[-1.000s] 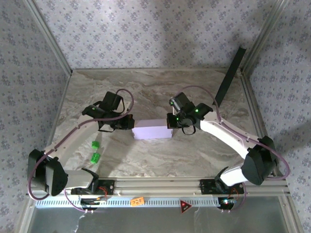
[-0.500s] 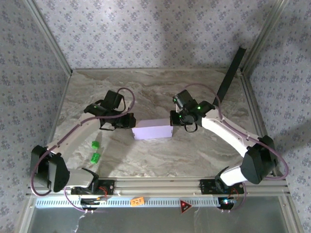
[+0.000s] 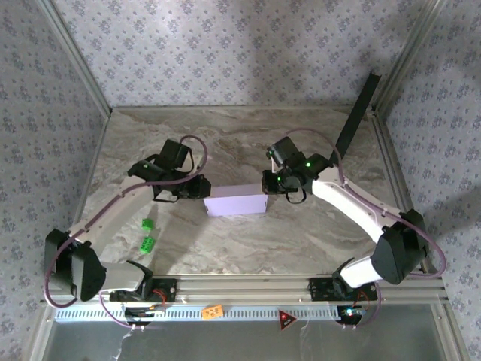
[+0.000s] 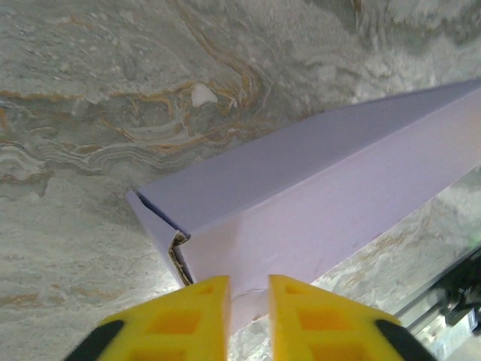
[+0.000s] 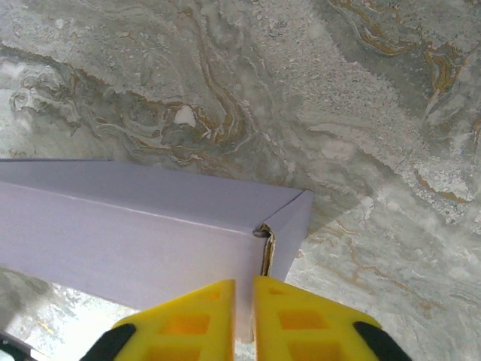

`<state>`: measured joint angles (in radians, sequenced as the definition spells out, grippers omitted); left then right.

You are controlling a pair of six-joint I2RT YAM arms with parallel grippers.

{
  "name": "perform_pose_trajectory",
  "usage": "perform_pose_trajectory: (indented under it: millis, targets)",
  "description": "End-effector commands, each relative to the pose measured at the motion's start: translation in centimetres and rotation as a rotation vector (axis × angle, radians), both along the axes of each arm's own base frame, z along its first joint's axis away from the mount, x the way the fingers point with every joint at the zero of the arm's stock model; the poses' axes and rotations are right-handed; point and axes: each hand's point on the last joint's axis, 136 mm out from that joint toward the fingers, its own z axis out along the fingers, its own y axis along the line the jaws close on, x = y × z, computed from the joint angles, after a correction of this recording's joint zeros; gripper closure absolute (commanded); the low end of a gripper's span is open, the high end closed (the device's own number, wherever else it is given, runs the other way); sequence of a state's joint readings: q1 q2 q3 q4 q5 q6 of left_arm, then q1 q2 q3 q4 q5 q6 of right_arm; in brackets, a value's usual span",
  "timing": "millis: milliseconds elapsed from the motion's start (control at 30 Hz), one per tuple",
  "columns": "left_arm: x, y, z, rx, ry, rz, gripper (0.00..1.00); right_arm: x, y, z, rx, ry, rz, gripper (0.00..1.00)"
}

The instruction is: Fold the paper box

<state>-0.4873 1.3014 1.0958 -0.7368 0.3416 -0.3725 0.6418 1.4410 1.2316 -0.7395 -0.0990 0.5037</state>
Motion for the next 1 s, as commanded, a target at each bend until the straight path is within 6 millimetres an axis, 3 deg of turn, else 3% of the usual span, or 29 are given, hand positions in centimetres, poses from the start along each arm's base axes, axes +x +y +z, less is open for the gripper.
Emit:
perform_pose_trajectory:
  millis: [0, 167, 333, 633, 967]
  targets:
    - [0.2, 0.8, 3.2, -0.008, -0.073, 0.056, 0.69, -0.3, -0.3, 1.6, 0.015, 0.012, 0.016, 0.78]
    - [0.0, 1.0, 2.2, -0.014, -0.055, 0.074, 0.43, -0.5, 0.0, 1.3, 0.061, 0.044, 0.024, 0.55]
    - [0.0, 0.2, 0.4, -0.050, -0.006, 0.069, 0.38, -0.7, 0.5, -0.2, 0.094, 0.096, 0.044, 0.40]
    - [0.6, -1.0, -1.3, -0.089, 0.038, 0.056, 0.38, 0.0, 1.2, -1.4, 0.126, 0.115, 0.058, 0.36]
    - [1.3, -2.0, -0.9, -0.121, 0.034, 0.032, 0.42, 0.5, 2.2, -1.2, 0.172, 0.111, 0.067, 0.36]
